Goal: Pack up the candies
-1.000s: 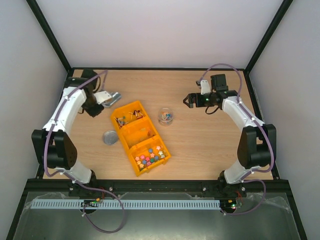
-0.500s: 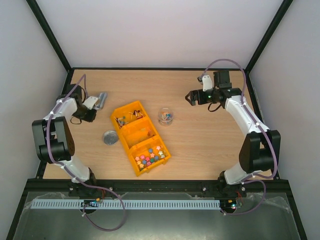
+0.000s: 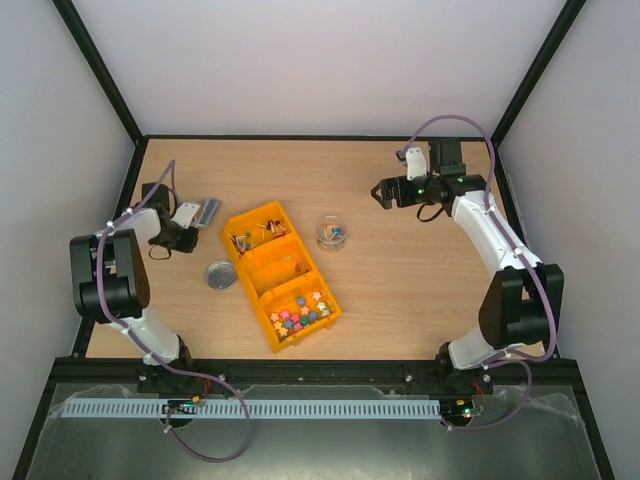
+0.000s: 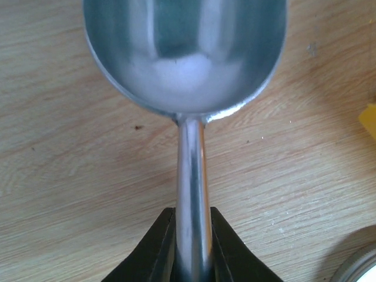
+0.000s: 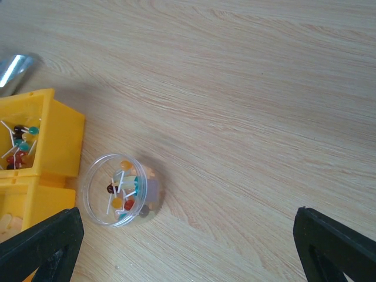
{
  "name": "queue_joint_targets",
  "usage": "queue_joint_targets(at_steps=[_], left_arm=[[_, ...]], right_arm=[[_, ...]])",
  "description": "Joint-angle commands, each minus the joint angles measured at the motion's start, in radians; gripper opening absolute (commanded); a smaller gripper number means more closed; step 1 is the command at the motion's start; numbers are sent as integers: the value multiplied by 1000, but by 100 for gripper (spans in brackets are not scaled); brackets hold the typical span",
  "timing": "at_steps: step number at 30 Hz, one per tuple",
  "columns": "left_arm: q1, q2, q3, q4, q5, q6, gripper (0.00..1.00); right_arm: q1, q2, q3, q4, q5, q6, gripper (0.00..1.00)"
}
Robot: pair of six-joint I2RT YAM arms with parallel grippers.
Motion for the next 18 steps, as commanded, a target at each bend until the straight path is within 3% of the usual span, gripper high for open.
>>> queue_joint_targets(at_steps=[1, 9, 18], left_arm=[[5, -6, -39, 36, -2, -5, 15], [8, -59, -30, -13, 19, 1, 22], [14, -205, 4, -164, 121, 95, 51]], right_arm=[[-5, -14, 20, -35, -25, -5, 99], [-6, -7, 29, -27, -47, 4, 99], [-5, 23, 87, -18, -69, 22, 99]])
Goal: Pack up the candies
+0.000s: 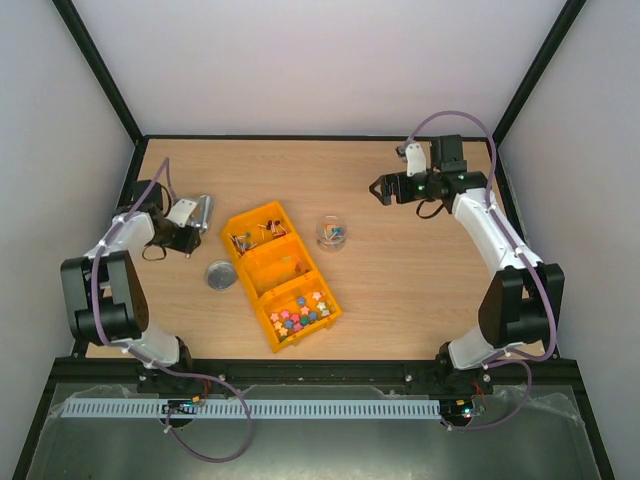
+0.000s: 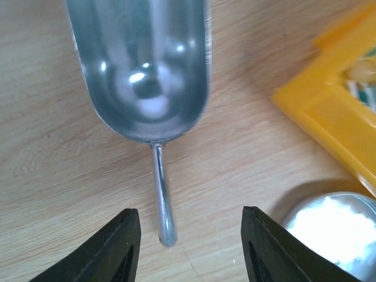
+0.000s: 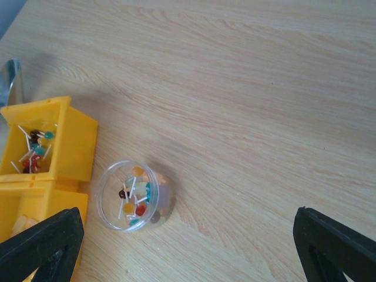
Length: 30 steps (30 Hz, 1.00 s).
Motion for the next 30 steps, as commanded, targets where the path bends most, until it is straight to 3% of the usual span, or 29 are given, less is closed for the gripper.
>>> queue_joint_targets(at_steps=[1, 8, 20, 30], left_arm=[[9, -95, 35, -123, 103, 84, 52], [-10, -133, -12, -209, 187, 195, 57], [-142, -109, -161, -46, 42, 143, 52], [-160, -63, -203, 57, -69, 111, 43]], right_arm=[[-5, 26, 89, -14, -37, 14, 99], [-5, 35, 156, -15, -65, -15, 99], [-6, -44, 64, 76, -146, -4, 99], [-6, -88, 2, 114, -188, 1, 99]])
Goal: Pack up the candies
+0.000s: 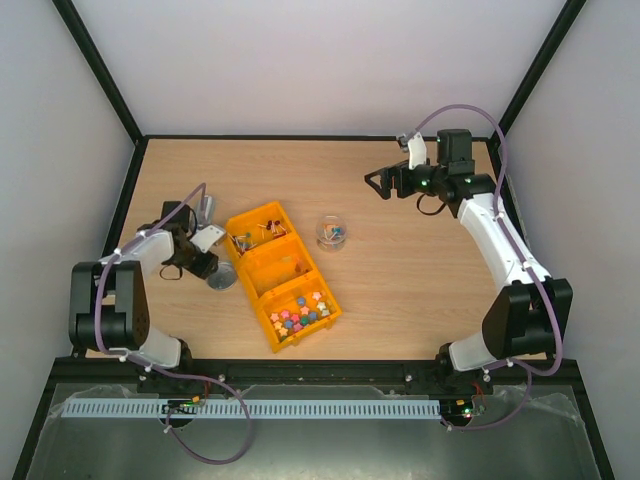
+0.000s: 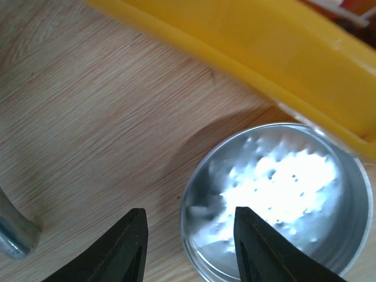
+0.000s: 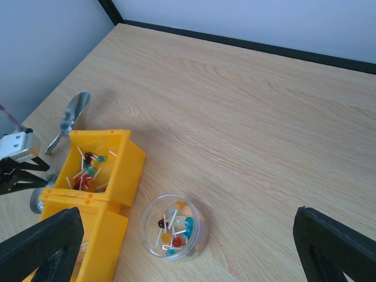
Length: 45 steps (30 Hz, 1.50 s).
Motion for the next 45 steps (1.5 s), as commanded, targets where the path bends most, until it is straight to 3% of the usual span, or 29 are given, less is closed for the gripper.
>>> queue_joint_targets(at_steps=[1, 16, 23, 30, 39, 45], left_arm=[[-8, 30, -19, 57, -70, -7, 41], [-5, 15, -42, 5, -122, 50, 3], [53, -38, 72, -257, -38, 161, 2], [-3, 72, 355, -685, 293, 260, 2], [-251, 199, 609, -718, 537, 89, 2], [-340, 278, 687, -726, 643, 31, 2]], right_arm=[[-6, -23, -14, 18, -44, 6, 99], [32, -4, -26, 5, -38, -30, 98], [125, -25, -39, 14, -25, -148, 99], [249, -67, -80, 65, -40, -288, 96], [457, -225, -257, 121, -44, -673, 77], [578, -284, -363, 145, -8, -873, 70]])
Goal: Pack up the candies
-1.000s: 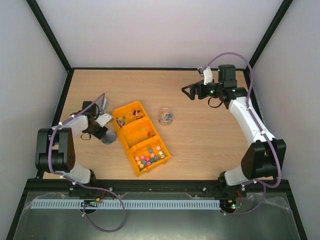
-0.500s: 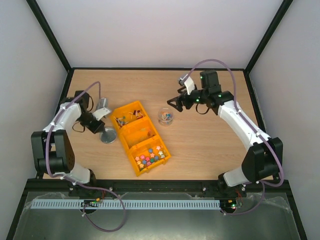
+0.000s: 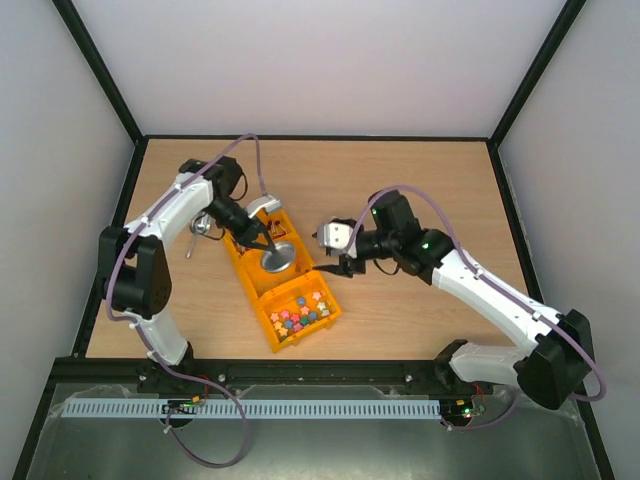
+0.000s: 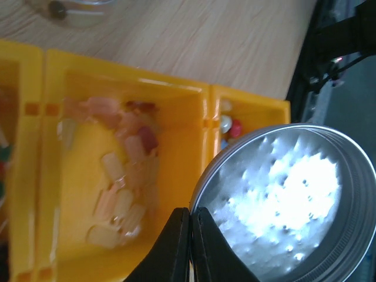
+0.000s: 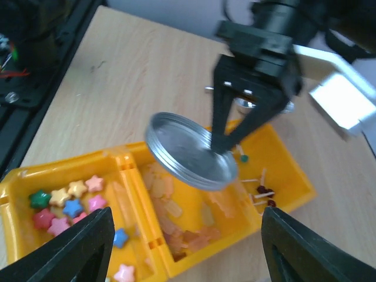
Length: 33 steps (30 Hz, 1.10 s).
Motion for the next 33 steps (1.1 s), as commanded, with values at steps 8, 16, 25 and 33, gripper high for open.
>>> queue_joint_targets(at_steps=[8, 16, 25, 33], left_arm=[[-110, 95, 73, -88, 136, -46, 2], [-147, 106, 76, -90, 127, -58, 2], [-156, 115, 82, -89, 131, -70, 2], [-160, 126, 90, -89, 142, -76, 2]], right_arm=[[128, -5, -98, 80, 84, -361, 60], [130, 11, -120, 74, 105, -518, 50], [137, 27, -126, 81, 132, -606, 35], [145, 41, -134, 95, 165, -649, 26]])
